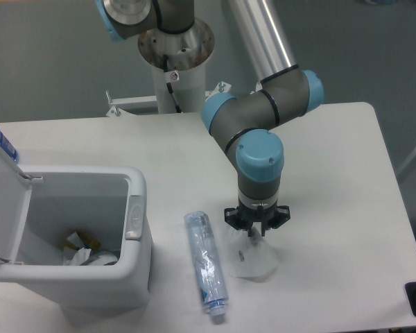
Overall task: Place the trash in the trash can
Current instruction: 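Close the gripper on the clear plastic wrapper and lift it, then carry the wrapper over the trash can opening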
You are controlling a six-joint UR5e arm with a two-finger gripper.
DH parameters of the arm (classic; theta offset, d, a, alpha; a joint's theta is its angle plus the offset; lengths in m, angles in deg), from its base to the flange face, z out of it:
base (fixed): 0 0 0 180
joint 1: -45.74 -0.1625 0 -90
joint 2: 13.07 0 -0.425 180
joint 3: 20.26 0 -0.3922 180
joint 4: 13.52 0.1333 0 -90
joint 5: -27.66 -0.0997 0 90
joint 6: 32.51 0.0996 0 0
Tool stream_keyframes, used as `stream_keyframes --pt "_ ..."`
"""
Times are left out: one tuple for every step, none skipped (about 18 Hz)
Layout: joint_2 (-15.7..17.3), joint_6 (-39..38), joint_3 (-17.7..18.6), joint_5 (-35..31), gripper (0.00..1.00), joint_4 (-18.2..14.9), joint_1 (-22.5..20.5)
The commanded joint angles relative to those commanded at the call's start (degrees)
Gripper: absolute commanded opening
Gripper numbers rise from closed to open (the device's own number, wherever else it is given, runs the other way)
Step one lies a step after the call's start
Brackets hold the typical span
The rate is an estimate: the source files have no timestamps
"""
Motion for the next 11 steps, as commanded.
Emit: stream_keyframes --pt "0.0 -0.09 -0.26 0.0 0.01 0.0 -0.09" --pt "0.26 0.08 -0.44 0.09 0.0 0.0 -0.09" --pt "0.7 0.34 -0.79 0.17 0.0 0.0 -0.09" --pt "0.96 0.43 -1.66 0.18 0.0 0.0 -0.09" --pt "1.49 0.52 -3.06 0.18 0.0 0.0 -0.17" --pt "1.93 0.26 -5.17 0.18 0.0 0.0 -0.17" --pt "2.02 -0.18 -7.8 0.52 0.0 0.0 -0.17" --pt "2.19 -0.35 -10.69 0.79 0.0 -0.09 -0.26" --pt "2.72 -1.31 -13.07 1.75 0.0 -0.17 -0.61" --pt "2.9 -3.06 -14.92 4.28 0.0 -0.18 -0.88" --pt "3.16 -5.26 -16.42 7.18 0.0 -0.18 -1.14"
